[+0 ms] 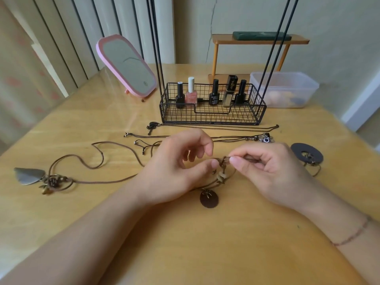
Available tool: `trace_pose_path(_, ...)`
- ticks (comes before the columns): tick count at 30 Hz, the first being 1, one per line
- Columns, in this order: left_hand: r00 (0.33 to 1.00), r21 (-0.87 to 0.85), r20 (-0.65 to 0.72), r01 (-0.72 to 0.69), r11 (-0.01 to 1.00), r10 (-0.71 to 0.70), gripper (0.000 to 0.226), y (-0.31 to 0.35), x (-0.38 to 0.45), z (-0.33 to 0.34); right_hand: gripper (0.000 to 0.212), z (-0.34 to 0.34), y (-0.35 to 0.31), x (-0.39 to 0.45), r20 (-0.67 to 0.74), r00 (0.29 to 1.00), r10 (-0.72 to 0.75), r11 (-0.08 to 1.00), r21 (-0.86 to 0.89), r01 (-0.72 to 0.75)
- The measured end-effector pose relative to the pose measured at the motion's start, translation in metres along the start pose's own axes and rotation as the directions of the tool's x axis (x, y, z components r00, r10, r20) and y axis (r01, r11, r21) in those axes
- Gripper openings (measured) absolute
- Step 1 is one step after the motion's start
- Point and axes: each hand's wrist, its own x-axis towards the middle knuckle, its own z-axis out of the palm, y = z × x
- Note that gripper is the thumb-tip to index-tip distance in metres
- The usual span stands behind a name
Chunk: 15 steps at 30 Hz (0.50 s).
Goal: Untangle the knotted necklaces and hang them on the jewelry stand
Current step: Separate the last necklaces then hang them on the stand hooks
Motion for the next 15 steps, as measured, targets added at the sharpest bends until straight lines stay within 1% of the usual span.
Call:
trace_pose_path(3,1.0,0.036,0.019,0.015,0.999,-0.015,0.024,0.0035,-0.001,0.0048,0.013,0.0016,-0.003,-0.0003,0.016,1.0,0.003,0.998,0.059,-0.004)
trace_pose_path(5,0.999,0.077,0.025,0.041,0.996,-0.043,0.026,0.0011,-0.0002,0.0057,0.011,0.0028,-0.0037,-0.0015,0.023,1.0,-0.009,0.997,0.082,0.007)
trace_pose_path(8,0.996,0.096,0.088,0.014,0.995,-0.022,0.019,-0.0015,0.0007,0.0023,0.02,0.0037,-0.0019,-0.0033,0.041,0.999,-0.012,0.997,0.075,0.009)
trace_pose_path(10,0.986,0.095,0.167,-0.033,0.995,0.017,0.016,-0.0006,0.0003,-0.0004,0.018,0.0036,-0.0002,-0.0043,0.07,0.997,-0.014,0.998,0.058,0.01)
trace_pose_path(12,0.976,0.094,0.216,-0.055,0.994,0.033,0.015,0.0004,-0.0005,-0.0016,0.018,0.0039,0.0012,-0.0051,0.101,0.995,-0.026,0.999,0.034,0.023)
trace_pose_path(15,0.975,0.052,0.221,-0.012,0.999,0.0,0.014,0.0002,-0.0006,-0.0013,0.02,0.0039,0.0049,-0.0051,0.102,0.994,-0.027,1.0,0.009,0.026)
